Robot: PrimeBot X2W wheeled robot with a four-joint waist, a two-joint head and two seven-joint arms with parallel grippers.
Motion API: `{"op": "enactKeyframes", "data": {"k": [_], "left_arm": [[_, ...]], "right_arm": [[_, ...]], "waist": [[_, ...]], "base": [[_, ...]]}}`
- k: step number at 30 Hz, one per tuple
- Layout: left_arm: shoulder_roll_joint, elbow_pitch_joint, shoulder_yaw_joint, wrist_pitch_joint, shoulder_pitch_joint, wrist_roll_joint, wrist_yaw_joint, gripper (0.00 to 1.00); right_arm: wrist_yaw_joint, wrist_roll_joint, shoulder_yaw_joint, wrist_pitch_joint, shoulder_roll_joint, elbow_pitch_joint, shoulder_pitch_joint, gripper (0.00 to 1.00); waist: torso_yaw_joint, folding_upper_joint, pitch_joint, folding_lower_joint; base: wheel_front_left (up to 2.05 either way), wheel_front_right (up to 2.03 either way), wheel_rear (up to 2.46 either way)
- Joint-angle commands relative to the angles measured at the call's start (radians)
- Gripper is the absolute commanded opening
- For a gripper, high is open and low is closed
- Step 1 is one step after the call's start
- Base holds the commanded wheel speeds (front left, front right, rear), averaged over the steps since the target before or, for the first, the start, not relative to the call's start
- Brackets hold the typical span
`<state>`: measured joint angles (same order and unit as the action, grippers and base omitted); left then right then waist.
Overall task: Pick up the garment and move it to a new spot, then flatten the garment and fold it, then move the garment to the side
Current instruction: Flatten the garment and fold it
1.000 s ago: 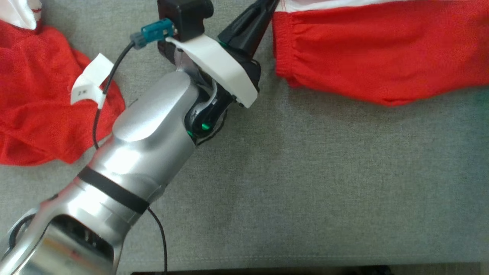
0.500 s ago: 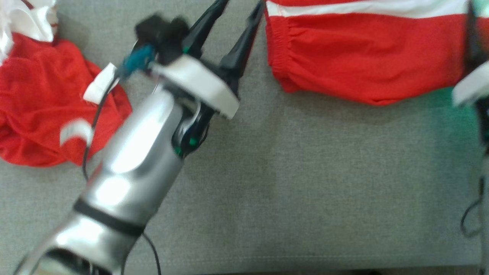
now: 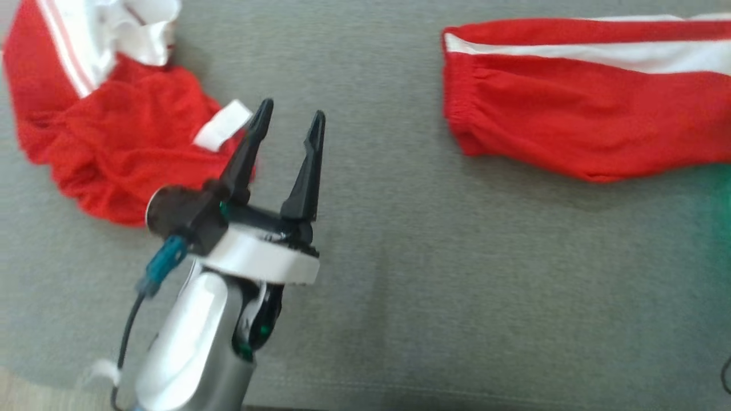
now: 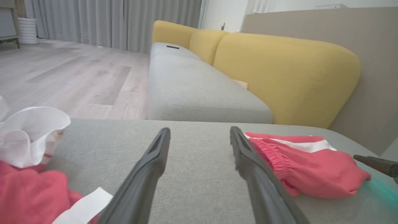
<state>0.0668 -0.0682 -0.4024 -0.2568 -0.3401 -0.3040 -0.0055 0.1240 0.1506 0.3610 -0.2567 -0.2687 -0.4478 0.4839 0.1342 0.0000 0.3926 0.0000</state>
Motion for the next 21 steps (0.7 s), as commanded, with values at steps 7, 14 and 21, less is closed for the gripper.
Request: {"op": "enactKeyframes", "data": {"k": [7, 14, 21], "left_arm": [[-0.014, 0.132, 0.077, -0.005, 0.103, 0.046, -0.004, 1.00], [-0.016, 0.174, 0.059, -0.005, 0.134, 0.025, 0.008, 1.00], [-0.016, 0.181, 0.053, -0.005, 0.125, 0.024, 0.021, 1.00]], "right_arm": [[0.007, -0.043, 0.048, -0.044, -0.078, -0.110, 0.094, 1.00], [0.007, -0.028, 0.062, -0.079, -0.088, -0.220, 0.130, 1.00], [0.007, 0.026, 0.002, -0.112, -0.073, -0.277, 0.151, 0.00]], "waist": [[0.100, 0.0000, 0.012, 0.0000], [0.139, 0.0000, 0.028, 0.0000], [0.133, 0.0000, 0.028, 0.0000]], "base": [[0.00, 0.00, 0.00], [0.00, 0.00, 0.00], [0.00, 0.00, 0.00]]}}
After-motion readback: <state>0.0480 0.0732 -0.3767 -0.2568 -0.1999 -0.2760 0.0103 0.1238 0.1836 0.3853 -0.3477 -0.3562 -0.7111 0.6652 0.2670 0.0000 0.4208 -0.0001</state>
